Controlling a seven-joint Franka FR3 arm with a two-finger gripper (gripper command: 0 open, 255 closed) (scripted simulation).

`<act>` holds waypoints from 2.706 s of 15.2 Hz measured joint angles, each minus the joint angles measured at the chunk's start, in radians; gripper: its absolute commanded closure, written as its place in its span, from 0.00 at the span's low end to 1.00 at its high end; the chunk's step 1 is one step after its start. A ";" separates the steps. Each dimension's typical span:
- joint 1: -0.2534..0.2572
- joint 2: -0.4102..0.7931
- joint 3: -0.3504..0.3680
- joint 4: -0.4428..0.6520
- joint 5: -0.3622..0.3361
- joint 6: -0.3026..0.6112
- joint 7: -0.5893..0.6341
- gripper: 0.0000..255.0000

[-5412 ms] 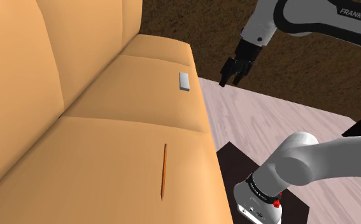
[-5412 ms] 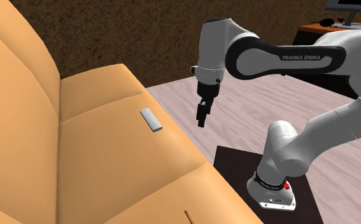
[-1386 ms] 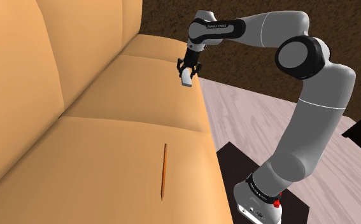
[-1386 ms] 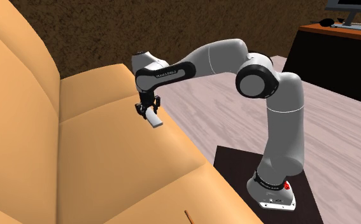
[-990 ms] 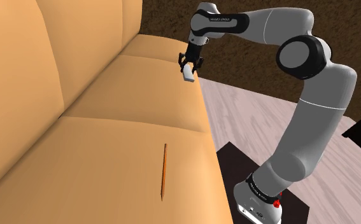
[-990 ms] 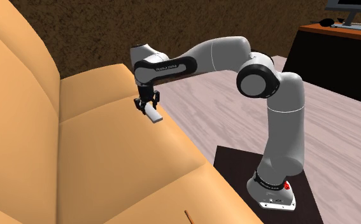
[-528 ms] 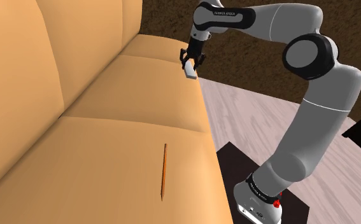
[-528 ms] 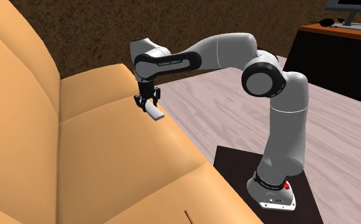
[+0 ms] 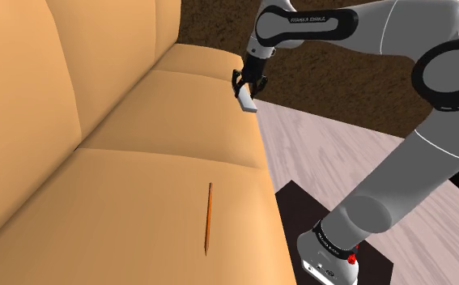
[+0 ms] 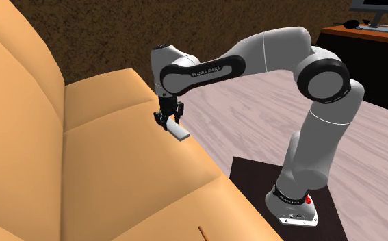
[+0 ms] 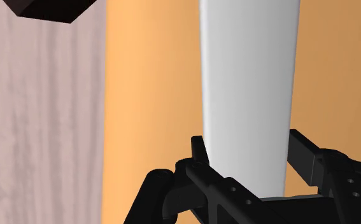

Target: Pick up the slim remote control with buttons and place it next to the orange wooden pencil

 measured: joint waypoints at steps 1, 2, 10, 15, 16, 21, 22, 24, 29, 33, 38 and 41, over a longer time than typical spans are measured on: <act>0.005 -0.031 0.005 -0.042 0.001 0.011 0.010 1.00; 0.013 -0.059 0.013 -0.073 0.004 0.013 0.025 1.00; 0.075 -0.317 0.084 -0.335 0.043 0.018 0.139 1.00; 0.120 -0.460 0.134 -0.466 0.085 0.010 0.208 1.00; 0.132 -0.491 0.147 -0.489 0.096 0.002 0.226 1.00; 0.188 -0.625 0.205 -0.581 0.154 -0.034 0.304 1.00; 0.202 -0.649 0.221 -0.593 0.168 -0.044 0.325 1.00; 0.230 -0.690 0.253 -0.614 0.198 -0.061 0.366 1.00; 0.302 -0.792 0.330 -0.652 0.275 -0.113 0.470 1.00; 0.357 -0.840 0.402 -0.660 0.340 -0.141 0.559 1.00; 0.426 -0.893 0.493 -0.657 0.424 -0.175 0.676 1.00; 0.456 -0.897 0.554 -0.621 0.471 -0.196 0.752 1.00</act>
